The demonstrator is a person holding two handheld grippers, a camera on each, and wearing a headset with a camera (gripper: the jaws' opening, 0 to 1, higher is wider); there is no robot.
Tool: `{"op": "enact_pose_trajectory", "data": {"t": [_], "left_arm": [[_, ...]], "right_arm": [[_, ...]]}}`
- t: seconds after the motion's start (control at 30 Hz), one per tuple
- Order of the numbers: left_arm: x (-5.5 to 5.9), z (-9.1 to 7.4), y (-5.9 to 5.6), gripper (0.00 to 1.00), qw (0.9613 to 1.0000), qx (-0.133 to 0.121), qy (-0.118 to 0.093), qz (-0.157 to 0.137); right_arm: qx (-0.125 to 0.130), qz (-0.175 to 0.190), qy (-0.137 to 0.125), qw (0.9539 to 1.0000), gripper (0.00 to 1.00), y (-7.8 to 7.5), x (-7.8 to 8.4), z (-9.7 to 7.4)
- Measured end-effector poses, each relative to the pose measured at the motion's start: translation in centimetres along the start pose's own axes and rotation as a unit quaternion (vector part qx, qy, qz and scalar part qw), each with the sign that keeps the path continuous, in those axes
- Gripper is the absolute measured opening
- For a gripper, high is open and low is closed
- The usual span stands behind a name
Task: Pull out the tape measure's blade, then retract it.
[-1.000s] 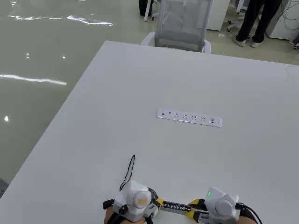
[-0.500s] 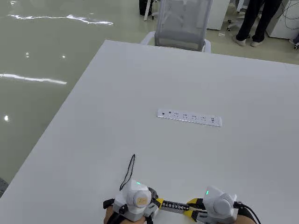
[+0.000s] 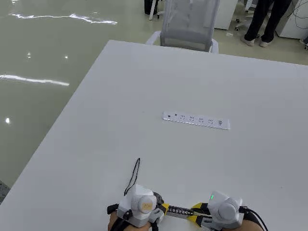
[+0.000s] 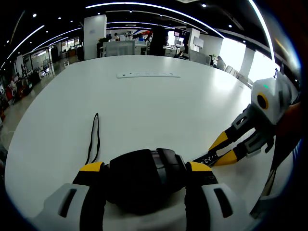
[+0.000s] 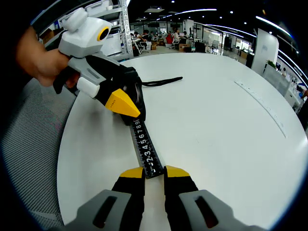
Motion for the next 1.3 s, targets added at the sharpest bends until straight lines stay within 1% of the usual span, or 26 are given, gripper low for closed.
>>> {"op": "enact_pose_trajectory", "data": {"t": [1.3], "left_arm": [[0.0, -0.1, 0.1, 0.64, 1.0, 0.002, -0.002, -0.002]], "right_arm": [[-0.006, -0.006, -0.002, 1.0, 0.14, 0.4, -1.4, 0.7]]}}
Point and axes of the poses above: the centre of the closed fingertips' face, and the gripper's own axes: z roughly forward along the fingers, y roughly to its left, x roughly out of its underside, the point moved 9 cm from there along -z, roughly backward along the fingers, and after that the axes turned 13 degrees about y, right-handed, at the moved point
